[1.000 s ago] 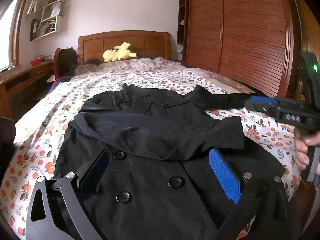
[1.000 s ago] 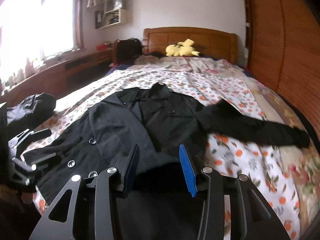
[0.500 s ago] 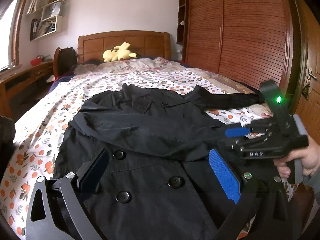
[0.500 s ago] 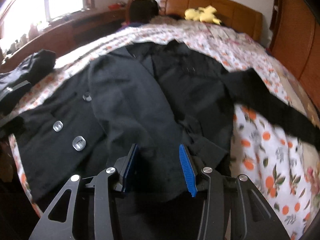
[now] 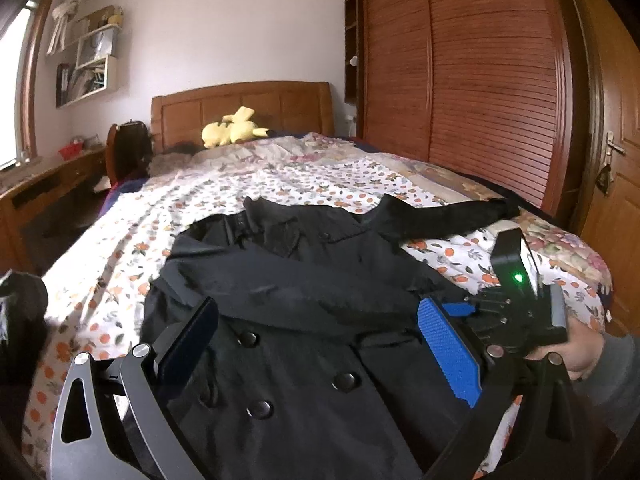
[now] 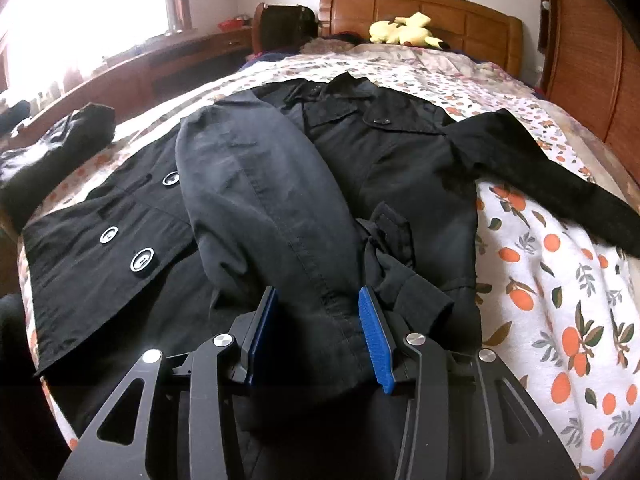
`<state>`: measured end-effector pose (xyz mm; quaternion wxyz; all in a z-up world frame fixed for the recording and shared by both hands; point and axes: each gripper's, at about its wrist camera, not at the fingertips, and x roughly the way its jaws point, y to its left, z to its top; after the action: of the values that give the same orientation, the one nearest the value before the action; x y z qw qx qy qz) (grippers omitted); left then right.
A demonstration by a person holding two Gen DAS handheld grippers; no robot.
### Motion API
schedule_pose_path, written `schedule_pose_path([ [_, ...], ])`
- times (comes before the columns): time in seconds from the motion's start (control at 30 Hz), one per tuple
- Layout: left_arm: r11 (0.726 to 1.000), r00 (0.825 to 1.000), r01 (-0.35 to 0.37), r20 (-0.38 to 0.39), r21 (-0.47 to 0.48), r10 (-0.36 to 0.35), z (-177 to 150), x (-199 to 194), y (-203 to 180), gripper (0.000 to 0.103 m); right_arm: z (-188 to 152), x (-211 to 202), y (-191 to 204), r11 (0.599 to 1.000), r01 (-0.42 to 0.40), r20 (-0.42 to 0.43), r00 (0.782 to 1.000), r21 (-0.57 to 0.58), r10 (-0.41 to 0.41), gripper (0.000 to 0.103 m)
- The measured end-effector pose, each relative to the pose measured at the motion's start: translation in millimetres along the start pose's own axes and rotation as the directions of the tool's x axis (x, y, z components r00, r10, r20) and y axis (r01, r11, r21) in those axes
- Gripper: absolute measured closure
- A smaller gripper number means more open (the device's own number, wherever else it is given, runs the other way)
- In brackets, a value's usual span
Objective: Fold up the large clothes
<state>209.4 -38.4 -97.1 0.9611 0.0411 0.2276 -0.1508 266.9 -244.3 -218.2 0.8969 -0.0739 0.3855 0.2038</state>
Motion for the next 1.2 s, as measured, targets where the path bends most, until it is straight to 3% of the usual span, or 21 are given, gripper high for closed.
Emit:
schedule_pose_path([
  [0.37, 1.000, 0.999, -0.023, -0.034, -0.020, 0.022, 3.4, 72.3, 21.3, 0.003, -3.0, 1.4, 3.3, 1.000, 0.009, 0.017, 1.000, -0.008, -0.009, 0.063],
  [0.7, 0.999, 0.998, -0.013, -0.059, -0.030, 0.011, -16.8, 126.4, 37.8, 0.003, -3.5, 1.7, 4.1, 1.000, 0.012, 0.018, 1.000, -0.010, -0.012, 0.063],
  [1.07, 0.999, 0.999, -0.028, -0.018, -0.046, 0.028, -33.2, 126.8, 40.5, 0.003, -0.8, -3.2, 5.8, 0.999, 0.034, 0.022, 0.999, -0.023, -0.034, 0.063],
  [1.2, 0.999, 0.999, -0.035, 0.027, -0.035, 0.036, -35.0, 117.3, 36.9, 0.003, 4.6, -16.8, 5.7, 0.999, 0.032, 0.031, 0.999, -0.011, -0.032, 0.056],
])
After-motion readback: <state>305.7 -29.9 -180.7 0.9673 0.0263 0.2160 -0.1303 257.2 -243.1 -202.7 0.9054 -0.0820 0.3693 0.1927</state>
